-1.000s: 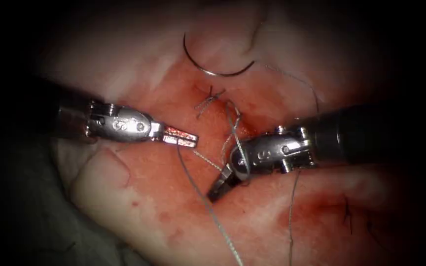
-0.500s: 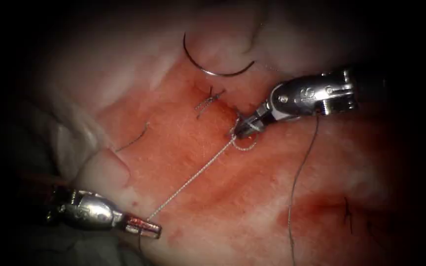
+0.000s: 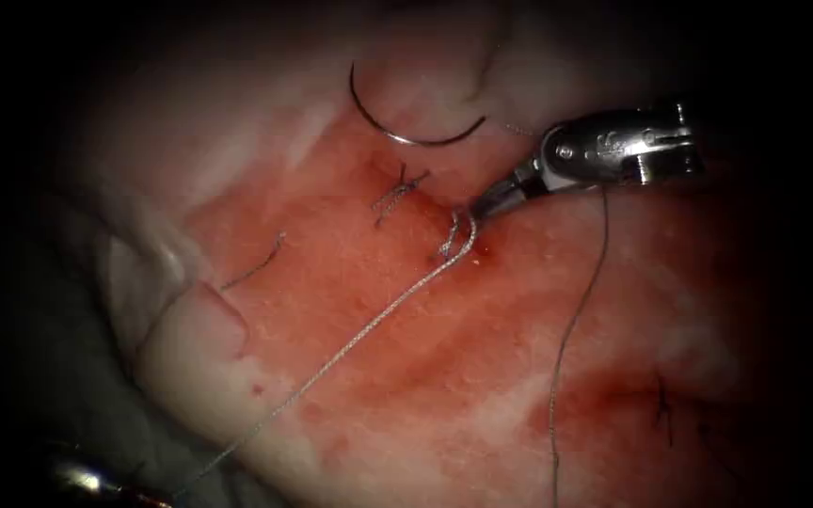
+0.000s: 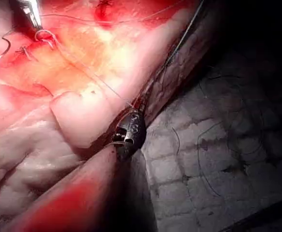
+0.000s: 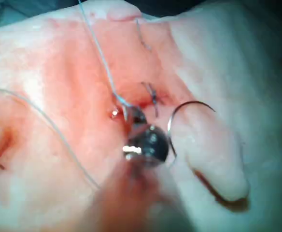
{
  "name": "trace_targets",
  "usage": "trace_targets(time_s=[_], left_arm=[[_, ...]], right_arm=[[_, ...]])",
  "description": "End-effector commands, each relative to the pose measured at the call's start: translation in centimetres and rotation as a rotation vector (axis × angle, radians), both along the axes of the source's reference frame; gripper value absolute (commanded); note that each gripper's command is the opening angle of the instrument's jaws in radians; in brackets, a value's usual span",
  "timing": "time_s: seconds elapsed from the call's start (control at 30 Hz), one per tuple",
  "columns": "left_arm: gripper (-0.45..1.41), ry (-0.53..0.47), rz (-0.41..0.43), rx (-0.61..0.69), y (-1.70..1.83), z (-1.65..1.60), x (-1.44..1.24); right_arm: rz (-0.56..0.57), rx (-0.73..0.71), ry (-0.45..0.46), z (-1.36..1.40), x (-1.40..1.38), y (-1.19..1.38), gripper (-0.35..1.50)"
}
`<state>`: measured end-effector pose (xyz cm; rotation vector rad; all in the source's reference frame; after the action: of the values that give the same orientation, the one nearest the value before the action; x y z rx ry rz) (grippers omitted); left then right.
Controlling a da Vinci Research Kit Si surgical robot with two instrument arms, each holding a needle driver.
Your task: Wound Closure
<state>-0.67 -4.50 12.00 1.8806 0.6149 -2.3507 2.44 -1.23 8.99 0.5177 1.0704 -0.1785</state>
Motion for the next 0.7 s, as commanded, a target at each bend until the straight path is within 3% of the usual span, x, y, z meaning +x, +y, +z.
trace_targets(time_s=[0.03,0.23,0.7], left_arm=[[-0.45,0.005,0.000,0.012,-0.12,0.03,-0.02],[-0.45,0.014,-0.003,0.020,-0.31,-0.01,0.18],[-0.45,0.025,-0.016,0.020,-0.52,-0.06,0.12]], right_arm=[[-0.004,-0.002,-0.001,0.05,0.06,-0.02,-0.35],[-0.012,-0.011,-0.036,0.09,0.00,0.10,-0.35],[0.005,-0.203,-0.194,0.37,-0.12,0.27,-0.35]])
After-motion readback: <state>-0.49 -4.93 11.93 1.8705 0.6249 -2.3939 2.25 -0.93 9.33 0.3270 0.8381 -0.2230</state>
